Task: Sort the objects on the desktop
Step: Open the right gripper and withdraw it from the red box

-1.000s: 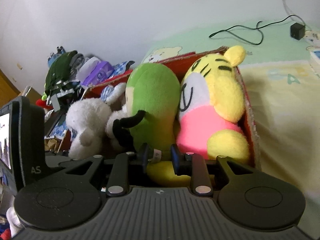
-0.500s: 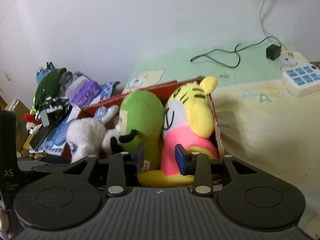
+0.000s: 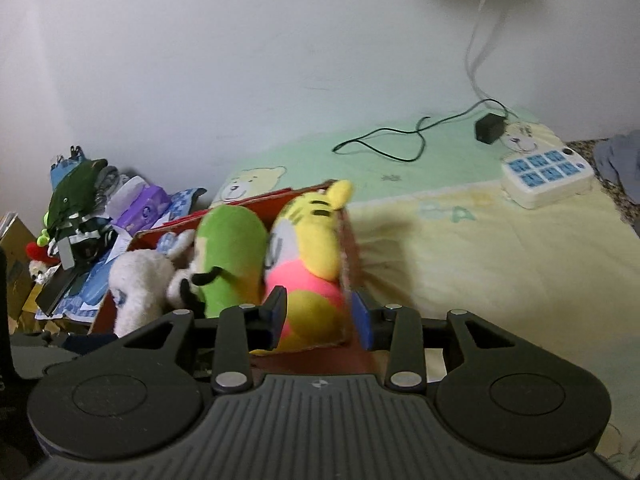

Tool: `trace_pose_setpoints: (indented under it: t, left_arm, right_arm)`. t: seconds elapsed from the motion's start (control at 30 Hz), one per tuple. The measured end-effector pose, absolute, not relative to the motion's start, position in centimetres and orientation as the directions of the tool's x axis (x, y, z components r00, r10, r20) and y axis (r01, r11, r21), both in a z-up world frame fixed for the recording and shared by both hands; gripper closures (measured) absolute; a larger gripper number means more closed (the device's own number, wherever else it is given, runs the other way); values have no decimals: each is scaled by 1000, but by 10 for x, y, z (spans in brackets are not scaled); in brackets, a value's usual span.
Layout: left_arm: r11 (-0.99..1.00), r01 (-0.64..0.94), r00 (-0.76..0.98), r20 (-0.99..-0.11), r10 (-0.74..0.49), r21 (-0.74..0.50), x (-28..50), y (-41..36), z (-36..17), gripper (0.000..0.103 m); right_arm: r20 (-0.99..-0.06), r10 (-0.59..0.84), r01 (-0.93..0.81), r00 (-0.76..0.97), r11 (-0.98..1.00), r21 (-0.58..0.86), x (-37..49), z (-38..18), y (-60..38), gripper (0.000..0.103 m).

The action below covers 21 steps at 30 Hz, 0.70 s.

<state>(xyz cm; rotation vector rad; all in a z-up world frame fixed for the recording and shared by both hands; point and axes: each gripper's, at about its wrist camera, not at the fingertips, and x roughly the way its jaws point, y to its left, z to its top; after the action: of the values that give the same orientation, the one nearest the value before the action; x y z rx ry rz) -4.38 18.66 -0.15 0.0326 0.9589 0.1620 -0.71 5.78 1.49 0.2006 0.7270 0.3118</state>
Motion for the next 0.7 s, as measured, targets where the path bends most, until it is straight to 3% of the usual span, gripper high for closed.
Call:
trace_pose_setpoints:
  t: [0.33, 0.7]
  left_arm:
    - [989, -105, 519, -842, 144, 105, -52, 144, -20, 1]
    - [992, -109, 432, -896, 104, 63, -50, 131, -47, 1]
  right_arm:
    - [-653, 318, -181, 688, 946, 269, -12, 0, 17, 60]
    - [-742, 234, -88, 628, 969, 231, -3, -26, -7, 44]
